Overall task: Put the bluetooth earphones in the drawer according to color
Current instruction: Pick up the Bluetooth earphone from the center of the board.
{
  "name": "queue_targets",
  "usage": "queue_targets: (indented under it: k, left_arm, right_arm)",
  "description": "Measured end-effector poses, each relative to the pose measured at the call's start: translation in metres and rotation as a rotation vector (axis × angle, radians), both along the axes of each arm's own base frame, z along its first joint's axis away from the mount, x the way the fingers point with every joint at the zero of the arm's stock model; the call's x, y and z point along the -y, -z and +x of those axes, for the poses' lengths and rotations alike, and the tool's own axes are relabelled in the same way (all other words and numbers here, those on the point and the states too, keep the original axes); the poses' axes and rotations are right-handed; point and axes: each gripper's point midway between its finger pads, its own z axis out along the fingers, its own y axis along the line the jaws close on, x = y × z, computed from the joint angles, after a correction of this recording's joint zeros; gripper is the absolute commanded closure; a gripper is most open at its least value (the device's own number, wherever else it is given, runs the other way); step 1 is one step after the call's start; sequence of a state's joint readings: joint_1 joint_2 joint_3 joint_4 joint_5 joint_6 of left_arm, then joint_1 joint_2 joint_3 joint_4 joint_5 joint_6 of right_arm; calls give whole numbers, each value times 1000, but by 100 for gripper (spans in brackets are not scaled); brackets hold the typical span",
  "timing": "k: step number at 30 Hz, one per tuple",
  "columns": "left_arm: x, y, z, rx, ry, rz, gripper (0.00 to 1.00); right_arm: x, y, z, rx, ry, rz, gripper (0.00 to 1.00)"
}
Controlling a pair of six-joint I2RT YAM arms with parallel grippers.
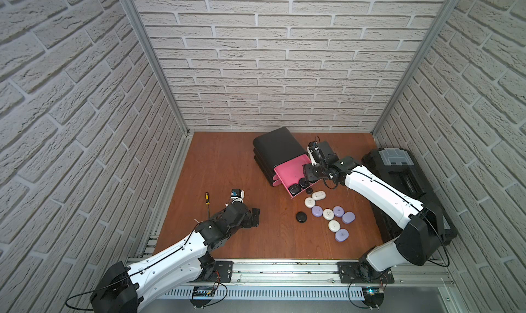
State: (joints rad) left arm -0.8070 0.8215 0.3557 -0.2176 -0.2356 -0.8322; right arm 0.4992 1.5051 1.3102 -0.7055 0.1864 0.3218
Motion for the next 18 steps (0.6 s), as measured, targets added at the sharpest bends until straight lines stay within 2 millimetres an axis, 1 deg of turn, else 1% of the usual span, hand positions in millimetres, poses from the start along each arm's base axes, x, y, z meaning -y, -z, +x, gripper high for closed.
queue_targets:
  k: [3,5,8,12,16,18]
  left_arm:
    - [2,0,0,-1,4,-5,2]
    - [2,1,0,-4,6,-6,2]
    - [3,1,0,-4,5,-8,2]
    - [5,0,2,3,2,-26,2]
    - [4,8,1,-4,-7,-38,2]
    - [3,12,1,-12,-13,-38,2]
  right_arm:
    - [0,-8,-13,14,-20,42,36]
    - [0,-11,-28,19,-44,87,37]
    - [0,-11,-55,22,-82,161,38]
    - [-1,4,-89,16,-136,239,38]
    - [-8,31,-122,5,-207,280,38]
    - [-12,46,-135,-2,-239,292,39]
